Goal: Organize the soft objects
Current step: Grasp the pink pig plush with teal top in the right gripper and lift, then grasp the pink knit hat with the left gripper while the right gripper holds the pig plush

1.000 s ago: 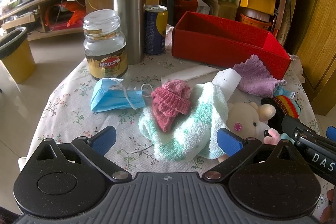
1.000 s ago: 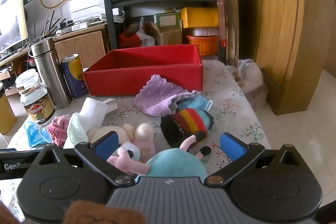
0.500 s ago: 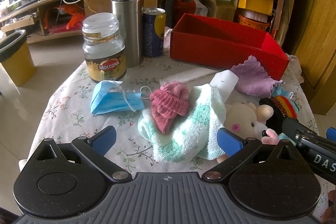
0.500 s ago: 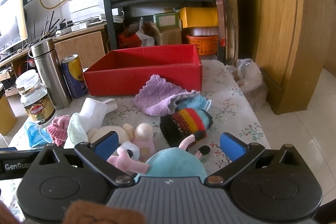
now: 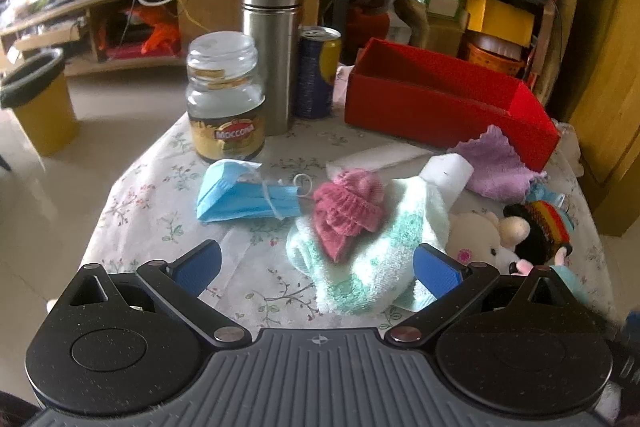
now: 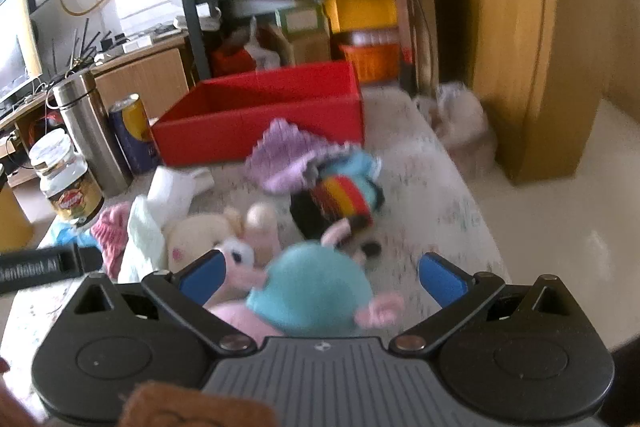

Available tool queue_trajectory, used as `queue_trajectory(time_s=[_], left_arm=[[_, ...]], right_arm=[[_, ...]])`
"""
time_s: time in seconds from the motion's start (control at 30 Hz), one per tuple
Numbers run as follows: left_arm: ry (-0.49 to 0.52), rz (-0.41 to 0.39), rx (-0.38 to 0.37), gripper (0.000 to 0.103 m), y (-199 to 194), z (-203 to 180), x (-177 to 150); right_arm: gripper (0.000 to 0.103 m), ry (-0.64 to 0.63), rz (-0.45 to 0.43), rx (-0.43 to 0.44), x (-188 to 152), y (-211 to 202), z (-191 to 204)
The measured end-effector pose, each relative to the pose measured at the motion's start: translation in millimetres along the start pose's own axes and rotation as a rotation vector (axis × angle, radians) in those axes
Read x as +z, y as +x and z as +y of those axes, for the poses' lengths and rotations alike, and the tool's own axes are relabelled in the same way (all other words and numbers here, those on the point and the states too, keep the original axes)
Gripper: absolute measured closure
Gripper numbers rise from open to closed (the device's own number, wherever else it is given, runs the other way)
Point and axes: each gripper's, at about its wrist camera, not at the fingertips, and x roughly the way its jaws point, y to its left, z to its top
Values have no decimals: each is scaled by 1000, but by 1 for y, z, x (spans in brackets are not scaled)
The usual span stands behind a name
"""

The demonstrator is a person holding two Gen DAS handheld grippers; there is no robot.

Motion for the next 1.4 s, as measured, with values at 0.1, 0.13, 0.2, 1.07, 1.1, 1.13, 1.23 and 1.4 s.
queue_trajectory(time_s=[0.1, 0.13, 0.2, 1.07, 1.1, 1.13, 1.23, 1.4], left_arm=[[-33, -4, -32, 5, -5, 6, 3], [-39, -11, -40, 5, -8, 7, 4], [-45, -23, -53, 5, -11, 9, 5], [-33, -8, -25, 5, 6, 28, 8], [-23, -10, -16, 5, 6, 28, 8], [-16, -12, -4, 5, 7, 28, 9], [-28, -3, 3, 5, 10, 37, 10], [-19, 1, 22, 5, 13, 52, 17]], right_arm=[[24, 45, 89, 13, -9, 6, -1], [24, 68, 123, 11, -11, 12, 0], [24, 150, 164, 32, -11, 22, -3], [62, 384, 399, 369, -1, 68, -37], [54, 368, 415, 358, -1, 73, -34], [48, 356, 419, 351, -1, 76, -29], [38, 285, 417, 336, 1, 79, -14], [55, 188, 432, 384, -2, 71, -19]])
